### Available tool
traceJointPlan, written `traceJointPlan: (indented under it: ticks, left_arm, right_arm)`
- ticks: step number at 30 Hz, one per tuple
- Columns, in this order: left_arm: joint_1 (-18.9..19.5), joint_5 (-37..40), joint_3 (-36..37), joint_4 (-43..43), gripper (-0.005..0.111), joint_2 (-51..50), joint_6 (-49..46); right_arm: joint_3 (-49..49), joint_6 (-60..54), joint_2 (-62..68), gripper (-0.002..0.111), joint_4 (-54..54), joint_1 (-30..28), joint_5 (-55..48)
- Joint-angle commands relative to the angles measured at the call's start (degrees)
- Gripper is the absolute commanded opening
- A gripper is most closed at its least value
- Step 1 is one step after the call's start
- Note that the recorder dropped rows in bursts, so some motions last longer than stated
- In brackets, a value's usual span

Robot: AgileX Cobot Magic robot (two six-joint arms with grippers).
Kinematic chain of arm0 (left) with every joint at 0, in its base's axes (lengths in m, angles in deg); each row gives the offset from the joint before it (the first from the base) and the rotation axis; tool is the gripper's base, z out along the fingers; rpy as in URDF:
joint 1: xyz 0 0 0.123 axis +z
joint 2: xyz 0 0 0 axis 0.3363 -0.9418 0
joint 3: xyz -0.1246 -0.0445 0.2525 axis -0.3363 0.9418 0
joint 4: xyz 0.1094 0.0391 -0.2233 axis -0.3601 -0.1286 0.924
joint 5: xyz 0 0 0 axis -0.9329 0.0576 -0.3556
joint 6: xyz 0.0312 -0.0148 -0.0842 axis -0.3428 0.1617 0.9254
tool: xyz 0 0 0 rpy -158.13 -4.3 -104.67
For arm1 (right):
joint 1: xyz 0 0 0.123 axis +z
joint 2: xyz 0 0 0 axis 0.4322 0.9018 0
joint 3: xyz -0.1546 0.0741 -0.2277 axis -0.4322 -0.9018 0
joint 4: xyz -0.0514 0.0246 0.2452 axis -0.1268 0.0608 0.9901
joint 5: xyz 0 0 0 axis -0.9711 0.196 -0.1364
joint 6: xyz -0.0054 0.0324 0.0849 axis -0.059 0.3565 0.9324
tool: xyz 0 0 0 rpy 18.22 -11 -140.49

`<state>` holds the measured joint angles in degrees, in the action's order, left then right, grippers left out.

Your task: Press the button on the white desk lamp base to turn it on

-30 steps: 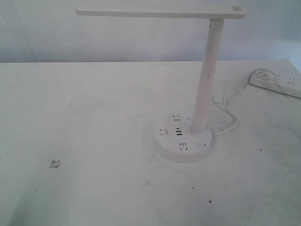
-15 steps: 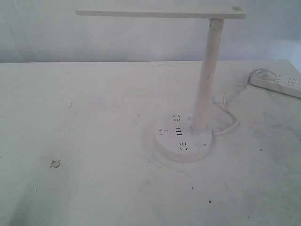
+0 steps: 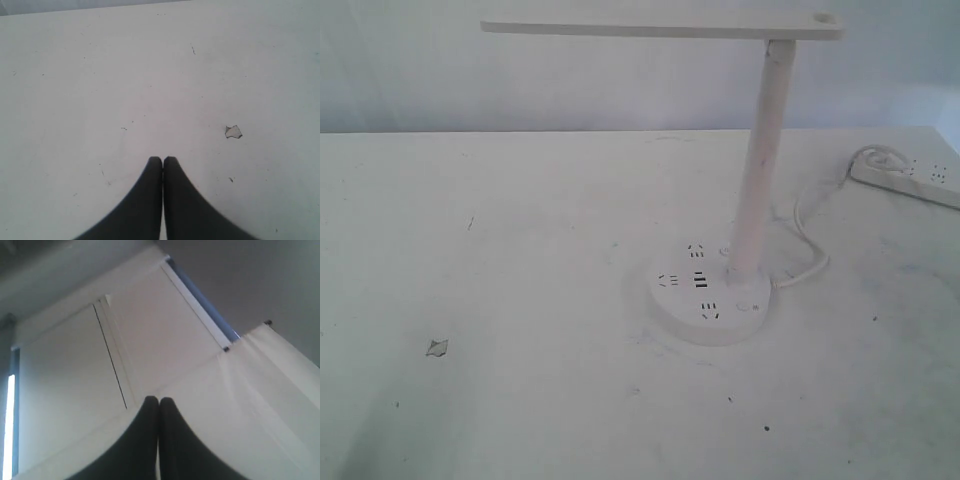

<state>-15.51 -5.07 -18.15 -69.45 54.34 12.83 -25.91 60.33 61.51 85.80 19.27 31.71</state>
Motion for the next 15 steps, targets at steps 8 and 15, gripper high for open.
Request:
traceJointPlan:
  ticks: [8, 15]
  left_arm:
    - [-0.3, -0.1, 0.2, 0.1, 0.000, 0.2, 0.1]
    - [-0.3, -0.1, 0.2, 0.1, 0.000, 0.2, 0.1]
  right_arm:
    - [16.6, 19.2, 29.2, 0.000, -56.1, -0.5, 2.5]
    - [17.6, 43.6, 52.2, 0.000, -76.3, -0.5, 11.5]
